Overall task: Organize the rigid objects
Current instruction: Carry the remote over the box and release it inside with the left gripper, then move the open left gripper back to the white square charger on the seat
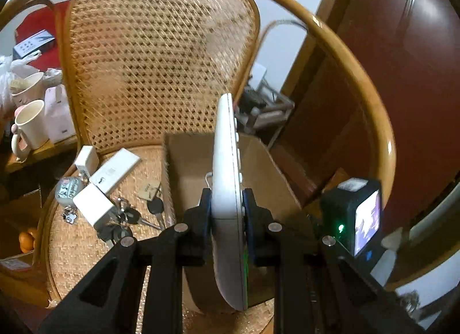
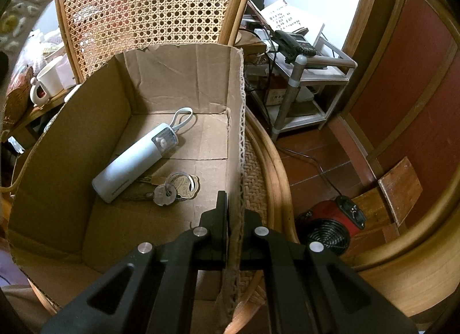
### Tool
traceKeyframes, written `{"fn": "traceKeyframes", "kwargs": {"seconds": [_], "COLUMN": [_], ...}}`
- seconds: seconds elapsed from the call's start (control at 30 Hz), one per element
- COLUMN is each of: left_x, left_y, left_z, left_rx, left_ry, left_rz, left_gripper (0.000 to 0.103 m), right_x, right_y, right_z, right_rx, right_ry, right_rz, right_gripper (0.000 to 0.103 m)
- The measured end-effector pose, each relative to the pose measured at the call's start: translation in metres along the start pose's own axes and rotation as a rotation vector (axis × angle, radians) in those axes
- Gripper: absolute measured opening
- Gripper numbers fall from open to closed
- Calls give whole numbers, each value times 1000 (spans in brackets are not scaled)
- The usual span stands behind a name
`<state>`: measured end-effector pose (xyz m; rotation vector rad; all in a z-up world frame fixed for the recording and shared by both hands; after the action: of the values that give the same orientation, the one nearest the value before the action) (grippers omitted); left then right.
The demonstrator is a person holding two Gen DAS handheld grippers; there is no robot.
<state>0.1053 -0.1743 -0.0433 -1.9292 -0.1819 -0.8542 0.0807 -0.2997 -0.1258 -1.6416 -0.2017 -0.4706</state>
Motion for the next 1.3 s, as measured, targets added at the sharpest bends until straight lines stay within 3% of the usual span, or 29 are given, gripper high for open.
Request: {"fn": "traceKeyframes", "kwargs": {"seconds": [0.23, 0.37, 0.53, 0.67, 0.8, 0.9, 0.97, 1.07, 1.17, 1.3], "left_x": [-21, -26, -25, -21, -19, -16, -11, -2, 2, -1], "left_y": [29, 34, 32, 26, 25, 22, 15, 2, -2, 8], "left_z": [-4, -1, -4, -5, 9, 21, 33, 52, 79, 114], "left_rx": [69, 148, 96, 112, 128, 144, 172, 259, 350, 395], "left_ry": [34, 70, 58, 74, 28, 12, 13, 10, -23, -85], "left_rz": [103, 114, 122, 104, 130, 146, 119, 58, 49, 121], "left_gripper": [19, 19, 19, 20, 23, 42, 71, 88, 99, 99], "right_x": [0, 0, 0, 0, 0, 0, 0, -1, 0, 0], "right_y": [0, 0, 0, 0, 1, 1, 1, 1, 2, 2], "right_z": [-1, -1, -1, 0, 1, 1, 1, 2, 4, 4], "right_rx": [3, 1, 2, 4, 2, 0, 0, 1, 0, 0], "right_ry": [-6, -5, -5, -5, -7, -8, -10, -9, -11, -11], "right_rz": [0, 0, -1, 0, 1, 1, 0, 1, 0, 0], "right_gripper": [5, 5, 5, 5, 5, 5, 5, 5, 5, 5]}}
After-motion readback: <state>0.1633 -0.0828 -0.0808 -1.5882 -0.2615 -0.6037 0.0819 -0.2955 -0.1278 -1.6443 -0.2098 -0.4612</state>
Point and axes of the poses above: each gripper's, at about its wrist camera, not at the fingertips, and y roughly the way its jaws point, z to its left, x to its top, the point moved 7 cm from there along y, roughly the way its jaws point, and after that the axes turned 4 degrees about z, right-handed, at the moved point
